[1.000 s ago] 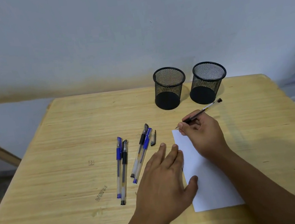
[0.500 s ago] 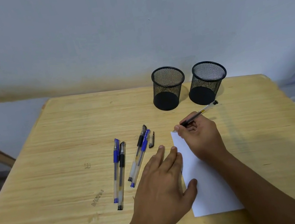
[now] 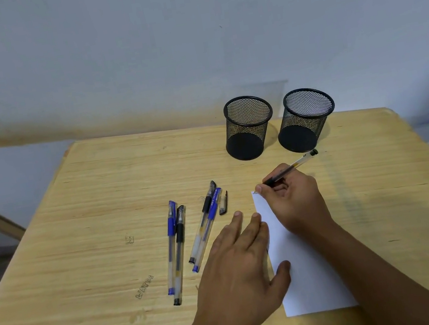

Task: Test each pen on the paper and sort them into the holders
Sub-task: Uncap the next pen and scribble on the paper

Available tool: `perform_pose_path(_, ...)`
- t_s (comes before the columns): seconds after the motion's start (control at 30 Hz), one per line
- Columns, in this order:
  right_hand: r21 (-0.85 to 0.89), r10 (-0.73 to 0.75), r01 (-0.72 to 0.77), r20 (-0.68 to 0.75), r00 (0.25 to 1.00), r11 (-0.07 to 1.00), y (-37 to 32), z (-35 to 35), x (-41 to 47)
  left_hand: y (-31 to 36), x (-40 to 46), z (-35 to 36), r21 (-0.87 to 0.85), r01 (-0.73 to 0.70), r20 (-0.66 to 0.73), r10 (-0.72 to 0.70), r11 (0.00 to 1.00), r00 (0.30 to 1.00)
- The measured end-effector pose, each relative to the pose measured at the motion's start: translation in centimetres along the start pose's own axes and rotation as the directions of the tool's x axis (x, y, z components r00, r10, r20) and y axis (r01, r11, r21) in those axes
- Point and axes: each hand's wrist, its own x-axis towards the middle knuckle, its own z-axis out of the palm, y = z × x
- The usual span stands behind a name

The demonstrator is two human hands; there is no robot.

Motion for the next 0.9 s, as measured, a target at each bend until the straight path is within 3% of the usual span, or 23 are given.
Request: perform_pose_path(0.9,-0.014,-0.004,0.004,-0.024,1.0,1.0,-0.39,-0.03,-0.34,-0.29,0.0,0.39,-0.011,0.004,0.0,-0.004,1.0,1.0)
